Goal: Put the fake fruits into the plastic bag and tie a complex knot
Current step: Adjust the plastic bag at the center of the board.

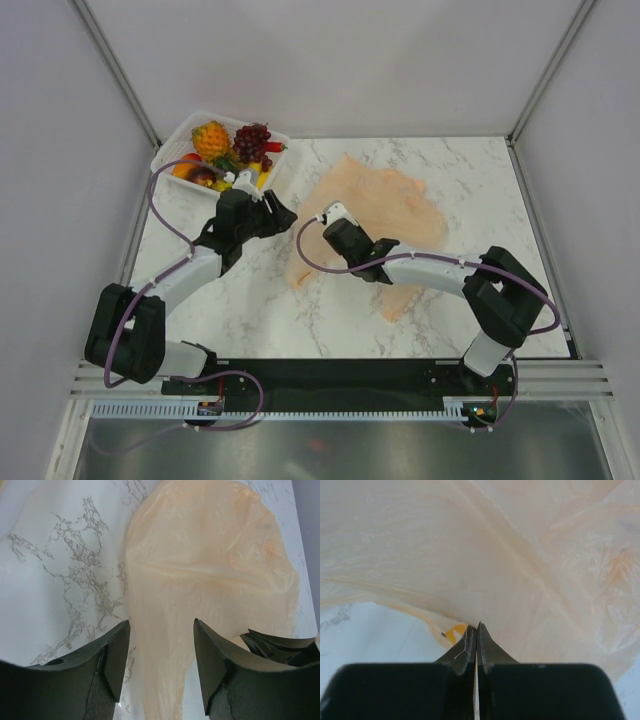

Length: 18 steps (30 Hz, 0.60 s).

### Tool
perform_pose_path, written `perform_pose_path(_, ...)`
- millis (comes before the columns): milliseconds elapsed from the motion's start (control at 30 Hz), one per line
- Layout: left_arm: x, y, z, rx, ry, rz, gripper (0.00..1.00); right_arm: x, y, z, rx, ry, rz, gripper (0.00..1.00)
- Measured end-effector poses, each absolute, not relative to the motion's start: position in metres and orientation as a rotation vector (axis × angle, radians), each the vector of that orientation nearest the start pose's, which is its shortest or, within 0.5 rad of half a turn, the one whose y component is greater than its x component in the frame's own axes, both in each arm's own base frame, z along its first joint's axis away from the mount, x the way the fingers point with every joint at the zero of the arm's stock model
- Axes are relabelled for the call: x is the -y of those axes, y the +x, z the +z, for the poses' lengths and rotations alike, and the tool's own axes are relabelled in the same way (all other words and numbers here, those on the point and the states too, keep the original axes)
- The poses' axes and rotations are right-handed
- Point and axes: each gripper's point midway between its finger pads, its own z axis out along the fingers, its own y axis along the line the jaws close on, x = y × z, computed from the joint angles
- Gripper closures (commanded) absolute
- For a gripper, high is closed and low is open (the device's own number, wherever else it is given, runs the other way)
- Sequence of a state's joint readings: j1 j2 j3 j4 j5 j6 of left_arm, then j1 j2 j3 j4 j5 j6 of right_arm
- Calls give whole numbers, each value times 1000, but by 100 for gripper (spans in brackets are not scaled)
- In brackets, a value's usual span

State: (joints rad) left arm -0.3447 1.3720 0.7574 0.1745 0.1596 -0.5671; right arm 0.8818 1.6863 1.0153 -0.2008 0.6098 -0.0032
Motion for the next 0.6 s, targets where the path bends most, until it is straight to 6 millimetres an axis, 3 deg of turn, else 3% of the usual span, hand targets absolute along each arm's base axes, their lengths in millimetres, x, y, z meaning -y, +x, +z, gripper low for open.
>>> perform_pose_path(167,184,364,142,-2081,-128,-728,38,-253,341,108,-2146,-562,-198,100)
perform_pose_path(367,176,355,153,-2031,-143,-700,36,-275,386,154,-2159,-308,-81,100)
perform_pose_path(467,167,344,171,-1950,-156,-683,32,-281,393,158,-2172,-263,-54,100)
perform_pose_path(600,152,327,197,-1814,-182,-664,28,-281,389,150,-2214,-255,-43,100)
